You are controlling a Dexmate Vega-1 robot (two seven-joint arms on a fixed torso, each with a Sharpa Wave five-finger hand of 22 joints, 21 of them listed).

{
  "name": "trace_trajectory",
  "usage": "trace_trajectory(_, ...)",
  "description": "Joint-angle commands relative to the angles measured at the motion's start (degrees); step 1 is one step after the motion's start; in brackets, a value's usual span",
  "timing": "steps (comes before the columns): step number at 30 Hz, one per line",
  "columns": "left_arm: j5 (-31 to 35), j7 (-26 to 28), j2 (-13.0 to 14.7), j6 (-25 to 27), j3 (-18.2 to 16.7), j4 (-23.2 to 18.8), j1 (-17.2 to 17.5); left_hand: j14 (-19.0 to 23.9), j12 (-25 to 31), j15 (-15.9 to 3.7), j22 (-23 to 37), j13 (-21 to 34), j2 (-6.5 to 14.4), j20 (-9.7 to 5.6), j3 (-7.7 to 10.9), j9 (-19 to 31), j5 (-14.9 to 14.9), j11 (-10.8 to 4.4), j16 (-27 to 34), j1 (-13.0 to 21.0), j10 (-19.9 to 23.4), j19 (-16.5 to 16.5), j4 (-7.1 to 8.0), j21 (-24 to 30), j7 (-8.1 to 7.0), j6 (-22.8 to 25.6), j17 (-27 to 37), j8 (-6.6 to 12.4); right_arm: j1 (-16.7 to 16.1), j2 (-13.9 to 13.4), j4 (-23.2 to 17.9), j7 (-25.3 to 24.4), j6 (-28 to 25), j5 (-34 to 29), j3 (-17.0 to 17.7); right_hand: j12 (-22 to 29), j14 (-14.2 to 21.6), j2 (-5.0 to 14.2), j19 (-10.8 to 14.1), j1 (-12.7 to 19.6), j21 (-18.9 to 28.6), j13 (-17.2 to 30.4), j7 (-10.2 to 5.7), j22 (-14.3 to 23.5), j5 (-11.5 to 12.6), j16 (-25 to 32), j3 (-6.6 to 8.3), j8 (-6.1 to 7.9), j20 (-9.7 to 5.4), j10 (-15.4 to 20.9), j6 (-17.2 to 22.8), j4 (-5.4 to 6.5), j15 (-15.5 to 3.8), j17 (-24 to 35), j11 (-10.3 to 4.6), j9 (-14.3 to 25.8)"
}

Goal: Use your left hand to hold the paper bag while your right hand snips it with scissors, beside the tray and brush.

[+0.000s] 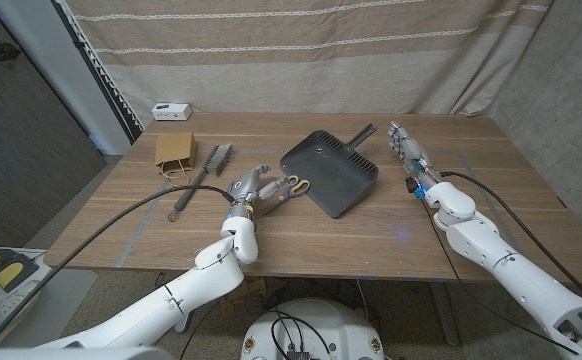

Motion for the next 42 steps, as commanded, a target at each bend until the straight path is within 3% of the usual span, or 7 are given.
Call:
trace_trajectory(1,2.2,0.5,0.1,0.7,1.3,0.0,0.0,-0.4,-0.1,-4.54,0.3,0.2,0.4,0.06,-0.01,0.2,0.2,0.10,-0.1,0.1,-0.2,-0.4,0.05,-0.2,-0.32,0.3,0.1,0.03,0.3,0.1,0.3,0.3,0.0,0.0,-0.1,0.0,-0.6,0.09,0.4,0.3,-0.3,0.3,0.25,0.1,0.4,0.1,-0.46,0.01,0.09,-0.1,-0.3,-0.16,-0.79,0.1,0.06,0.3)
trace_trajectory(21,5.7,-0.5,0.9,-1.6,4.1,1.2,-0.4,-1.5,-0.5,-4.65,0.3,0.4,2.1,-0.73,1.55,0.3,0.3,-0.18,-0.5,3.3,-0.9,-0.4,-0.62,-0.2,-0.56,0.3,0.1,0.09,1.0,0.0,0.2,0.9,-0.9,0.0,-0.6,0.0,-0.7,0.18,0.5,0.4,-0.6,0.3,0.26,0.2,0.4,0.1,-0.64,0.01,0.02,-0.2,-0.4,-0.12,-0.76,0.2,0.05,0.3)
trace_trajectory(42,7.3,-0.8,0.2,-1.6,3.8,1.2,1.1,-2.6,-0.8,-4.49,0.3,0.5,2.4,-1.25,2.42,0.4,0.1,-0.07,-0.8,5.3,-1.6,-0.5,-0.75,-0.3,-0.35,0.0,0.2,0.02,1.3,-0.2,-0.3,1.2,-1.5,-0.2,-0.9,0.0,-0.7,0.25,0.6,0.4,-0.9,0.3,0.32,0.2,0.4,0.1,-0.80,0.02,0.07,-0.2,-0.4,-0.09,-0.74,0.2,0.05,0.3)
